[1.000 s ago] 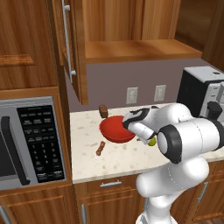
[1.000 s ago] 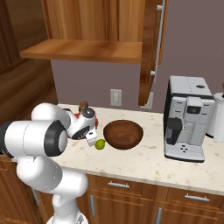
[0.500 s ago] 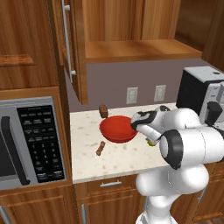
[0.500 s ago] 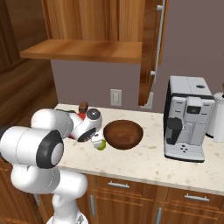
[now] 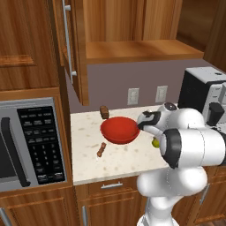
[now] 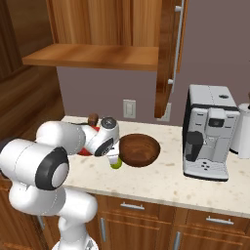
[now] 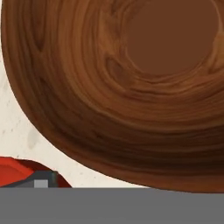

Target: Pick both bowls and place them on the counter. Then place the pear in one bowl and place the kebab skewer in the other bowl.

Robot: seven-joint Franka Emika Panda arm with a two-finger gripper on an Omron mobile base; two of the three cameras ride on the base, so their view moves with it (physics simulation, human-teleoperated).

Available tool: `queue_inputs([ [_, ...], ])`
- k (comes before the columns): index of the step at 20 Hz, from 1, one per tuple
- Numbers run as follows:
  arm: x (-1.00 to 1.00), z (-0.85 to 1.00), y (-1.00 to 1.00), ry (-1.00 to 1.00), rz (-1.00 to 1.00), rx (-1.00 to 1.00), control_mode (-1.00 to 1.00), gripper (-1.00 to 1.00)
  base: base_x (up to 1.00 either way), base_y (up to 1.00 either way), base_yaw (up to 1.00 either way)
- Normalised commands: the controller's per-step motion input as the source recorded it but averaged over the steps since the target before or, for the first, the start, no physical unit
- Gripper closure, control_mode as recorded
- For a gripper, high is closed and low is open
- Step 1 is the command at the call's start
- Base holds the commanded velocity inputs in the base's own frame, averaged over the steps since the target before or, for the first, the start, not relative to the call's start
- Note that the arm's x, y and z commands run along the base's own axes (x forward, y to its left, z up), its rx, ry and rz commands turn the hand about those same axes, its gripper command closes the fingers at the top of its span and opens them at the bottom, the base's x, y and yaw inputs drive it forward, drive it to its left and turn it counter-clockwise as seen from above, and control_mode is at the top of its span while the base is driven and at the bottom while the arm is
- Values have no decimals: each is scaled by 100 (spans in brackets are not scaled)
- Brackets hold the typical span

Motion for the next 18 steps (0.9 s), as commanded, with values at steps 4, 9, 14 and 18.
queue_inputs([
  [4, -22, 22, -7, 0, -3, 1, -100, -100, 0, 0, 0],
  [9, -57, 12, -1, 0, 0, 2, -100, -100, 0, 0, 0],
  [14, -58, 3, 0, 1, 0, 1, -100, -100, 0, 0, 0],
  [18, -33, 0, 0, 2, 0, 0, -100, -100, 0, 0, 0],
])
